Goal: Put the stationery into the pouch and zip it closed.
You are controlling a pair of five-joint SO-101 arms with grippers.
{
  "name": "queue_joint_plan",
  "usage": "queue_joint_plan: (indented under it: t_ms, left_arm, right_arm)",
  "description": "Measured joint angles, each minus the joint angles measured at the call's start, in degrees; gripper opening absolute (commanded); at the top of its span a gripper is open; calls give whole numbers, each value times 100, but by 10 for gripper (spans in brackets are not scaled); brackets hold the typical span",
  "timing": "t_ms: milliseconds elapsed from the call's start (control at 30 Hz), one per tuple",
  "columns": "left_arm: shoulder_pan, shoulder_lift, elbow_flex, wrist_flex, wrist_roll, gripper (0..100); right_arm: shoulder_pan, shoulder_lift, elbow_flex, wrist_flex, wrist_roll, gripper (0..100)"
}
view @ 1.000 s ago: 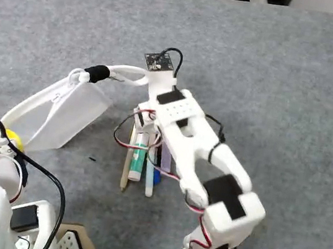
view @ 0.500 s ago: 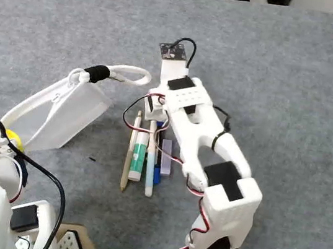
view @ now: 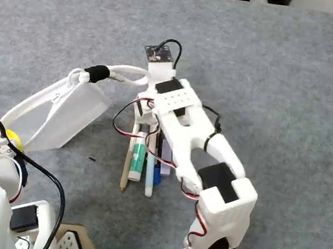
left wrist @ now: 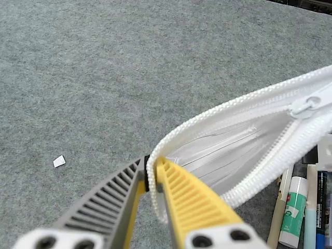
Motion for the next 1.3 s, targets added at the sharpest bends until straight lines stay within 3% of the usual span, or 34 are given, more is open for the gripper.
queue_joint_plan:
  t_ms: [367, 633, 1000, 1300]
  left_arm:
    - [0, 0, 0, 0, 0, 27]
    - [0, 0, 0, 0, 0, 27]
    - [0, 0, 9, 0, 0, 27]
    - [0, 0, 9, 0, 0, 27]
  right_arm:
    - [-9, 958, -818, 404, -18, 188]
    - [26, 1468, -1925, 1398, -18, 11]
    - [18, 1530, -2013, 1495, -26, 12]
    - [9, 1538, -2725, 2145, -18, 12]
